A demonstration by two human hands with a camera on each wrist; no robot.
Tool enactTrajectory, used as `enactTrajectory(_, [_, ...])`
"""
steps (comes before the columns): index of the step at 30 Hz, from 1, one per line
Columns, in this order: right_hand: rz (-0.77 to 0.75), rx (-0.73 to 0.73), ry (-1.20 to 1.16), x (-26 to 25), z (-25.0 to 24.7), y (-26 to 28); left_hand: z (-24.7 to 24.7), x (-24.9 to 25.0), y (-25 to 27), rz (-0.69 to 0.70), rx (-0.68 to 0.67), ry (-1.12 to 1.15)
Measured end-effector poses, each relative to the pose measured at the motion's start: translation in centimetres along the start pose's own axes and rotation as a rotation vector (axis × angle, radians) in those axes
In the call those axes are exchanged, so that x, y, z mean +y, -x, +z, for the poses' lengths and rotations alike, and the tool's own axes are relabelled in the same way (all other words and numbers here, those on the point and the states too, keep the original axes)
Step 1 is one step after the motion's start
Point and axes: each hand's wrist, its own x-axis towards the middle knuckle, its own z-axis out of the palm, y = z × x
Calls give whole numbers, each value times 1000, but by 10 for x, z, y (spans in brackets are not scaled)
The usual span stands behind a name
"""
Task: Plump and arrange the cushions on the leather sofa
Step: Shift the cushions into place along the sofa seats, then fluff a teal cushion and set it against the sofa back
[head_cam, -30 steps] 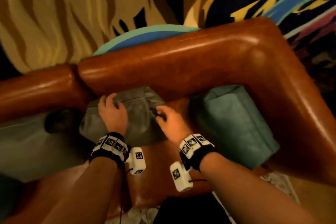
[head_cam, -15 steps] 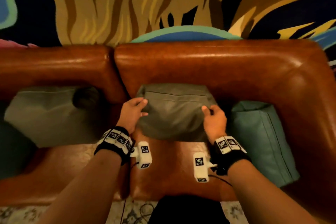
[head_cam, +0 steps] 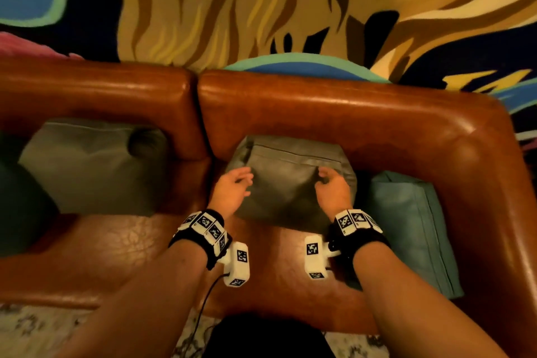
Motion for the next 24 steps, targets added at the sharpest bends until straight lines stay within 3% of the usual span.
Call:
enactTrajectory(3, [-73, 4, 49, -40, 22, 7, -34, -4, 12, -23, -69, -5])
enactTrajectory(7, [-265, -214, 55, -125, 114, 39, -143, -17, 43, -38, -41, -9])
enactTrajectory(14, [-570, -583, 101, -302, 323, 134, -423, -80, 107, -108, 483, 60])
enactTrajectory(19, [-668, -697, 199, -405, 481, 188, -597, -140, 126, -184, 699, 103])
enactTrajectory(21, [-692, -753, 284, -440, 546, 202, -654, -168, 123, -231, 764, 120])
enactTrajectory(24, [-725, -692, 411, -489, 624, 205, -708, -196, 113, -247, 869, 38])
